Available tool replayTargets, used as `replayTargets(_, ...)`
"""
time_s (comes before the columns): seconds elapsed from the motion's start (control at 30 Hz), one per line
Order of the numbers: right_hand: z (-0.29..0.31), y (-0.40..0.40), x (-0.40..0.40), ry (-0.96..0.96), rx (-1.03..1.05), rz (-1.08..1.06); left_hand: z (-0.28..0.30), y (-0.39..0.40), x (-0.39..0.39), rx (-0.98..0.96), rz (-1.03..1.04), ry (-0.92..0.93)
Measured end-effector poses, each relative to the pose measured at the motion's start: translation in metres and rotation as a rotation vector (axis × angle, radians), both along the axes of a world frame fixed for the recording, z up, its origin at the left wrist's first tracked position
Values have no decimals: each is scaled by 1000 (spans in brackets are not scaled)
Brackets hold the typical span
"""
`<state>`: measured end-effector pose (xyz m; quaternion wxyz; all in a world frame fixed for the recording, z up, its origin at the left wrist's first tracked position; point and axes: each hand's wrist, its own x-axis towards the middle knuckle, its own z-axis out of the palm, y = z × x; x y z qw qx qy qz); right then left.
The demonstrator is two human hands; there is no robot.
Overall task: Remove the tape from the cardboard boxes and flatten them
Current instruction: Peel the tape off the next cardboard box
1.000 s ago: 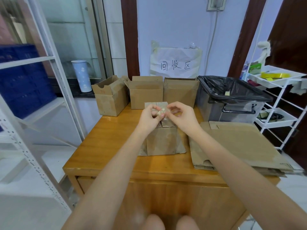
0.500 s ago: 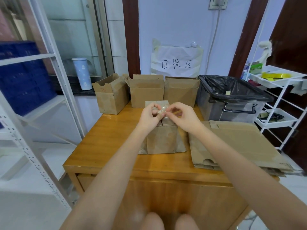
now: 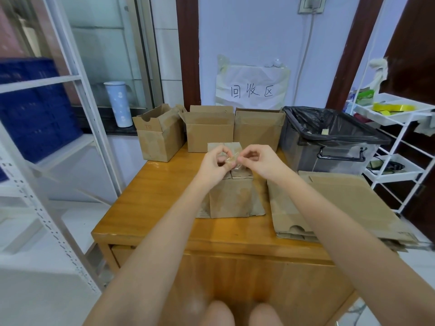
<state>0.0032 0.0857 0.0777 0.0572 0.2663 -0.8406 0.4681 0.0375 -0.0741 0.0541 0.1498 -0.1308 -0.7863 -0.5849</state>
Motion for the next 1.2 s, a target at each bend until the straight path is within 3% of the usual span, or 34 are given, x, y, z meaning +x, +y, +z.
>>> replayTargets(0.3, -6, -11, -11, 100, 2, -123, 1, -3, 1, 12, -8, 2)
replayTargets(0.43, -7, -9, -11, 39, -101, -112, 4, -4, 3, -22, -65, -67)
replayTargets(0.77, -8, 0, -9, -96, -194, 45, 2, -6, 0, -11, -13, 37)
replayTargets(0.97, 3, -1, -1, -263, -196, 91, 4, -5, -3, 91, 67, -24)
replayTargets(1.2, 6, 3, -1, -276, -177, 117, 6, -4, 0, 132, 68, -57)
